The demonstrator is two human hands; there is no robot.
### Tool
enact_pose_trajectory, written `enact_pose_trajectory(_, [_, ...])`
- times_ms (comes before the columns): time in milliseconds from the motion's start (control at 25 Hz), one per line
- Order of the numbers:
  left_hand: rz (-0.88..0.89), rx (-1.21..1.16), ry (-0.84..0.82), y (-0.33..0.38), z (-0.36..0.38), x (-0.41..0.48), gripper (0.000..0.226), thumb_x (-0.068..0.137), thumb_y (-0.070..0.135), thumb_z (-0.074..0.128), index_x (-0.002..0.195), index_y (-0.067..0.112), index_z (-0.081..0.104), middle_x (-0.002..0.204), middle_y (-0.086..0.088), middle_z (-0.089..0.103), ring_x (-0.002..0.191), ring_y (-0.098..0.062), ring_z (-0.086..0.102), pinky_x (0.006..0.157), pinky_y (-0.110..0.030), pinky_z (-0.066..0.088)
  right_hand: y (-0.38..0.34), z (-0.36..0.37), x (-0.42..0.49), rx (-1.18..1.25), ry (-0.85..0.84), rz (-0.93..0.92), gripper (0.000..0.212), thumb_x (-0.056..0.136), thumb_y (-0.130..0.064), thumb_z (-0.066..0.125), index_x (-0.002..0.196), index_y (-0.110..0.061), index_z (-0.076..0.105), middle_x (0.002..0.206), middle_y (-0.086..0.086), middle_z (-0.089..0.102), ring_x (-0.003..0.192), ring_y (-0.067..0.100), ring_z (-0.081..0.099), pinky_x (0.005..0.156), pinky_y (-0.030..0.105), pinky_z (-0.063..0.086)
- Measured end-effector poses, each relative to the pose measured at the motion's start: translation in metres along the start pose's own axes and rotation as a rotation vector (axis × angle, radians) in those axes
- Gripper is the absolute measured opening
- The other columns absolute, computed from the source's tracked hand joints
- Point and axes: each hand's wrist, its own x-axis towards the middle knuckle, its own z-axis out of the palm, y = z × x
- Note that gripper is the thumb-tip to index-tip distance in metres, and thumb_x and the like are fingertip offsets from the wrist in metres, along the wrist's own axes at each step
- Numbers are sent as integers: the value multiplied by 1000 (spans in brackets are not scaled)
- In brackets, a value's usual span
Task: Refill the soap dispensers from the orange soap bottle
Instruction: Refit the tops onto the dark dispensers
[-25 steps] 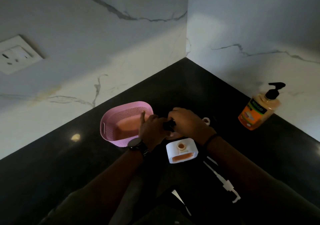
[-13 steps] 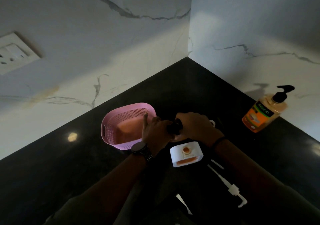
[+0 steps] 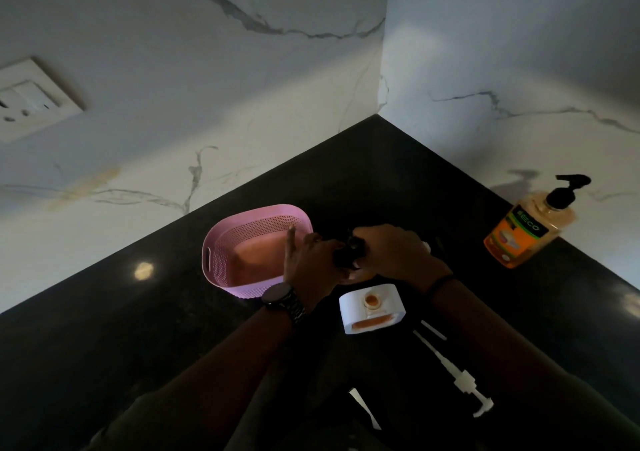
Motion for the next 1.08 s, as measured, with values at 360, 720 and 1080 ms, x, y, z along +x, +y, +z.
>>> enact_pose_trajectory(360, [-4, -25, 3, 1, -1, -1, 47, 83, 55, 64, 126, 37, 57, 127, 11, 64, 133, -23, 47, 116, -67, 10, 6, 7, -1, 111, 60, 39, 31, 84, -43, 69, 105, -23, 61, 100, -3, 63, 98, 17, 61, 85, 34, 44])
enact_pose_trajectory(720, [-1, -57, -1, 0, -1, -2, 44, 83, 53, 66, 124, 37, 57, 124, 11, 65, 131, -22, 47, 116, -66, 10, 8, 10, -9, 138, 74, -22, 35, 86, -30, 70, 117, -16, 61, 122, 3, 56, 115, 20, 54, 103, 38, 41])
enact_pose_trajectory(1080, [-2, -57, -11, -3, 2, -1, 45, 83, 54, 65, 124, 38, 56, 127, 12, 63, 133, -22, 46, 116, -66, 10, 9, 20, -9, 256, 111, -26, 29, 87, -30, 69, 112, -19, 63, 122, 2, 53, 109, 16, 54, 101, 40, 44])
